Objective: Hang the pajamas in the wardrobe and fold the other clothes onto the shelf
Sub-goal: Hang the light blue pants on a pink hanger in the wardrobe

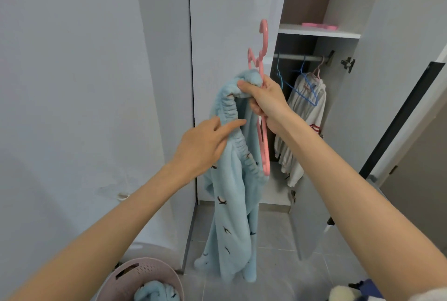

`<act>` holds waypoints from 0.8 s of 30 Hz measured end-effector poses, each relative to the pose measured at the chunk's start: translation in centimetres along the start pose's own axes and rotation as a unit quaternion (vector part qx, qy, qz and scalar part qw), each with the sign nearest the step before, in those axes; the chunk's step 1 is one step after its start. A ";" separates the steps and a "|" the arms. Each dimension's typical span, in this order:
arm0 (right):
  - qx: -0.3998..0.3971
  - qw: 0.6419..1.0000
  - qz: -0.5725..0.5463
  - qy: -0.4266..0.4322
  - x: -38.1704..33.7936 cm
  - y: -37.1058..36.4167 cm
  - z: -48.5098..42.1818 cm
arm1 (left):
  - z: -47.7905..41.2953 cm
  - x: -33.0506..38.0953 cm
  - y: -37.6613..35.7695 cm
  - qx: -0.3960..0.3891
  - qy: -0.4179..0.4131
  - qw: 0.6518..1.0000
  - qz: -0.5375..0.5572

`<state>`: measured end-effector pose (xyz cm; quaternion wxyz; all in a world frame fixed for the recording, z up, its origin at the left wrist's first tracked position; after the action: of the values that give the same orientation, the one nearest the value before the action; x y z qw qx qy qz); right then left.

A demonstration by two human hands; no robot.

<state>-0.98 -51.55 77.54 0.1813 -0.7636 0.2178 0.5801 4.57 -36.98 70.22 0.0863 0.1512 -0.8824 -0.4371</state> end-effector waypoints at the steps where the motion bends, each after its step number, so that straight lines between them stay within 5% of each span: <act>1: -0.001 1.000 0.007 0.002 -0.1 0.1 0.0 | -0.2 0.2 -0.3 -0.026 0.002 0.998 -0.054; 5: 0.009 1.000 0.014 0.010 -0.1 0.6 0.0 | -1.1 0.7 -1.7 -0.092 0.027 0.983 -0.155; 15: 0.129 0.990 -0.049 0.012 0.6 3.2 0.4 | 1.5 -4.3 -2.6 -0.117 0.137 0.977 -0.110; 20: 0.135 0.989 -0.058 0.018 0.5 3.3 0.6 | 3.7 -6.7 -4.5 -0.145 0.204 0.968 0.004; 24: 0.145 0.987 -0.073 0.023 0.7 3.1 0.5 | 3.9 -4.7 -5.2 -0.041 0.116 0.983 0.137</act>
<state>-2.87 -53.95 76.70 0.3267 -0.7565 0.2469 0.5099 8.91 -35.49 63.61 0.2531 0.0745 -0.8604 -0.4361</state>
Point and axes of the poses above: each hand's wrist, its own z-axis away from the middle knuckle, its own y-axis out of the back of the hand, x = y × z, the point moved 2 cm from there along -z, towards the middle knuckle, and after that the axes turned 3 degrees about -x, right-handed, at the moved point
